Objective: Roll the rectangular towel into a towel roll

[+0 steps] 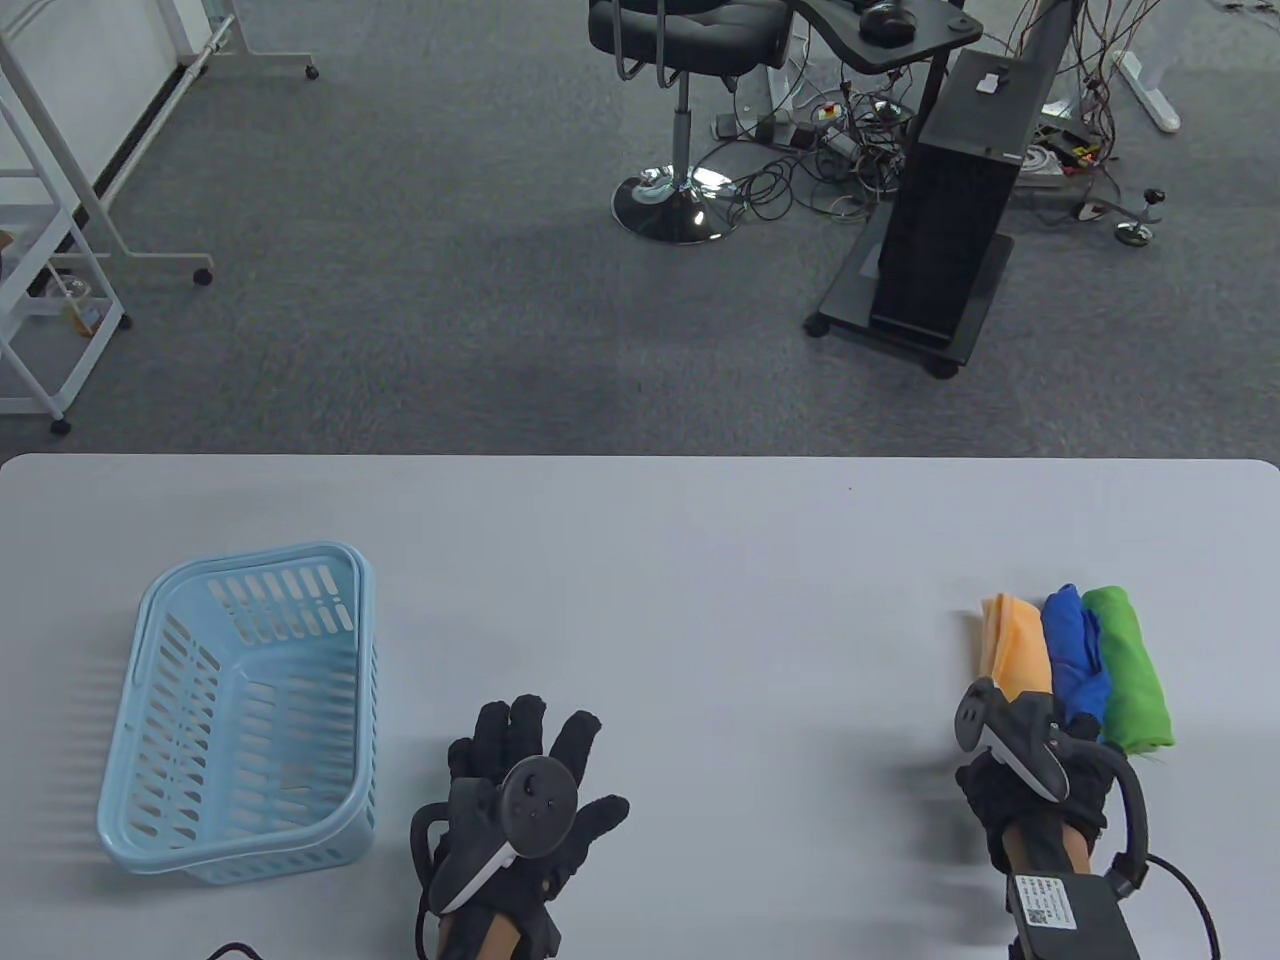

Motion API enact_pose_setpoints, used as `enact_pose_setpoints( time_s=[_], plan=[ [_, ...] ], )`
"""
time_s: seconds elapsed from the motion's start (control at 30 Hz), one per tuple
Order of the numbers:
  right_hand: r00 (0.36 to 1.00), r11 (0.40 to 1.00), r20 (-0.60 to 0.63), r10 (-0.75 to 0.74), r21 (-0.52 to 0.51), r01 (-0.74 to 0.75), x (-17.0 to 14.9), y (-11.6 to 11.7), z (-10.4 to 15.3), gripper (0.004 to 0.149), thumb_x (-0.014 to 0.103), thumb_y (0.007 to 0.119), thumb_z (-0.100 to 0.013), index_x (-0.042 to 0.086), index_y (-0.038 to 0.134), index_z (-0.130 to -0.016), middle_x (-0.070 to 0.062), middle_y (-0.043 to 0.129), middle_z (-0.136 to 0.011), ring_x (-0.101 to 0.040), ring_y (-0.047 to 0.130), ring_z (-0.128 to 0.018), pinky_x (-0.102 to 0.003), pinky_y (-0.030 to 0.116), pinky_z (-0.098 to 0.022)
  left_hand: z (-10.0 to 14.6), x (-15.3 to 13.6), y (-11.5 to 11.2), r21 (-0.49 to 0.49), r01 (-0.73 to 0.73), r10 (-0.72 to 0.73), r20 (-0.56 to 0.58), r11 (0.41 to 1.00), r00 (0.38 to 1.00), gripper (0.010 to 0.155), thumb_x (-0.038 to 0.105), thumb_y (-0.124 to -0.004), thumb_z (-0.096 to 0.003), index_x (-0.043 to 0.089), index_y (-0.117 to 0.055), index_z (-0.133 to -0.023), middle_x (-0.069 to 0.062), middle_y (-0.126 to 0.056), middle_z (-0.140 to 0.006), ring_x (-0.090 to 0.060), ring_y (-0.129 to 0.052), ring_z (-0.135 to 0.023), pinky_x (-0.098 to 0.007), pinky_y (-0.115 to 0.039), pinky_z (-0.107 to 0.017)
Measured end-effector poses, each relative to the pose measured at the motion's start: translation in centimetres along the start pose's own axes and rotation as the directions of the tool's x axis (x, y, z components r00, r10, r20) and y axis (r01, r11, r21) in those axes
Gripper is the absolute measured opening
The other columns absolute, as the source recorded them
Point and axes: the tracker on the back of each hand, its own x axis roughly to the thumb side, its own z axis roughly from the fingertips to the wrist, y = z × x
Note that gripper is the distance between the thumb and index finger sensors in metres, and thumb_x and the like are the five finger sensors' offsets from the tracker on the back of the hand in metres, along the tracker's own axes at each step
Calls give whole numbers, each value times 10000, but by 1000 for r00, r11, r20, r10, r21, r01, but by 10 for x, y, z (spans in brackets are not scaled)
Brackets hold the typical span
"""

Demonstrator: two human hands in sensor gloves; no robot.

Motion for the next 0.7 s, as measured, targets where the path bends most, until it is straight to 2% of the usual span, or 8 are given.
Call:
enact_pose_setpoints(
  time_s=[0.2, 0.37, 0.53, 0.7],
  plan=[
    [999, 1000, 34, -25, -7, 25, 0, 0, 3, 870, 604, 644, -272, 333, 324, -1034, -112, 110, -1070, -406, 184, -1010, -655, 264, -713, 0, 0, -2, -16, 13, -13, -10, 1000, 1000, 854, 687, -692, -323, 398, -514, -1107, -151, -342, -1193, -473, -273, -1090, -730, -295, -700],
    [987, 991, 87, -132, -17, 134, -6, -20, 17, 924, 640, 634, -246, 336, 270, -1039, -125, 67, -1067, -388, 111, -1006, -672, 195, -703, 0, -2, -3, -25, 15, -15, -22, 1000, 1000, 860, 692, -692, -322, 398, -509, -1109, -153, -338, -1194, -474, -266, -1091, -734, -292, -697],
    [944, 960, 232, -235, -96, 263, -3, -44, 47, 956, 658, 628, -243, 316, 230, -1042, -129, 51, -1062, -392, 90, -1001, -678, 175, -694, -1, -2, -3, -38, 24, -25, -37, 999, 999, 864, 697, -693, -319, 401, -507, -1109, -149, -337, -1196, -473, -264, -1093, -739, -288, -697],
    [879, 918, 380, -289, -151, 367, 8, -48, 81, 993, 694, 604, -237, 299, 182, -1044, -134, 18, -1059, -400, 45, -989, -691, 123, -666, -2, -6, -6, -57, 22, -24, -48, 998, 999, 872, 705, -695, -317, 398, -506, -1112, -151, -335, -1198, -471, -266, -1097, -751, -287, -692]
  ],
)
